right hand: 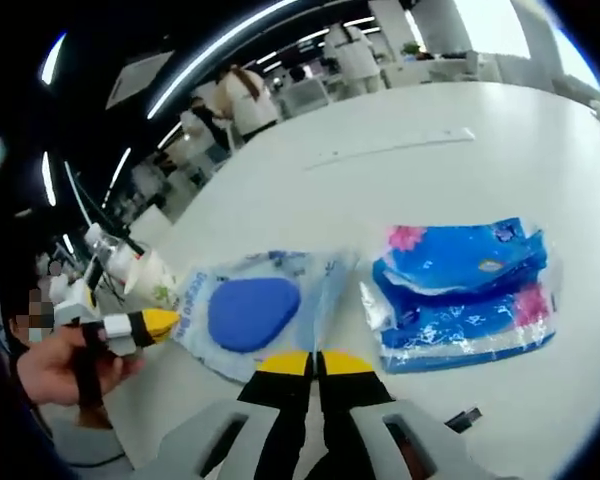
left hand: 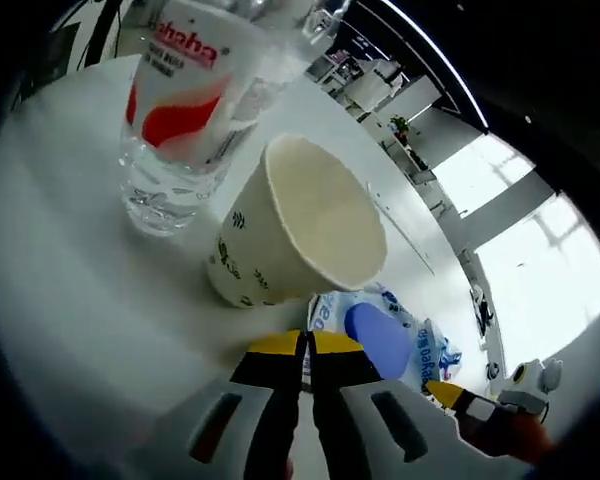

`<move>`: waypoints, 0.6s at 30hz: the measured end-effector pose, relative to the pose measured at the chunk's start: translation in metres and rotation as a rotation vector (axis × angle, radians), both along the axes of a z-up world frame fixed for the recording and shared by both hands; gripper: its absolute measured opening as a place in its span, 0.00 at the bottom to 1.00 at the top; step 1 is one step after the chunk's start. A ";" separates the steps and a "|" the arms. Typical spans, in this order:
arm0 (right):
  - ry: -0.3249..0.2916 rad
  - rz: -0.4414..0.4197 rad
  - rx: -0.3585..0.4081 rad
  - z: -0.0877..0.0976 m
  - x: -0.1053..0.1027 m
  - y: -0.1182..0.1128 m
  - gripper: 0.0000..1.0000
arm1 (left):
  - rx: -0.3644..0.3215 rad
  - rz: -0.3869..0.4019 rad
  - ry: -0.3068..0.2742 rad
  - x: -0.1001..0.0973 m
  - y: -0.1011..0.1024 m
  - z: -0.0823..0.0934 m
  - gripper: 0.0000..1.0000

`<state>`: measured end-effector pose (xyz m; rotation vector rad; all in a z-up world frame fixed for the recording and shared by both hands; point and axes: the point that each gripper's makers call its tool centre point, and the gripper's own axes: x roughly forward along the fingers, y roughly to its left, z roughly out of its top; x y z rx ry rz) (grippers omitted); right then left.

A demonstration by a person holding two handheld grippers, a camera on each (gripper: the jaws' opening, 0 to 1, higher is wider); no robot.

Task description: Arrange the tabletop items into an orderly group along one side of the table until the central work area is clear of visible clutter.

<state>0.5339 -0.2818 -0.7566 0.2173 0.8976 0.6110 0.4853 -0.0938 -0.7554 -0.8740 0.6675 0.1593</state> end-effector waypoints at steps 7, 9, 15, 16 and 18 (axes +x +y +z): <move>0.000 -0.008 0.016 -0.001 0.006 0.003 0.00 | -0.005 0.020 -0.004 0.004 0.004 0.001 0.00; -0.001 -0.006 0.017 0.000 0.006 0.004 0.00 | -0.001 0.022 -0.006 0.005 0.005 0.002 0.00; -0.007 0.011 0.009 0.001 0.003 0.004 0.04 | -0.008 0.043 -0.013 0.004 0.010 0.006 0.02; -0.010 0.009 0.014 0.002 0.003 0.002 0.05 | -0.001 0.040 -0.011 0.003 0.011 0.007 0.03; -0.024 0.005 0.030 0.007 0.004 0.001 0.08 | 0.002 0.040 -0.012 0.000 0.012 0.008 0.04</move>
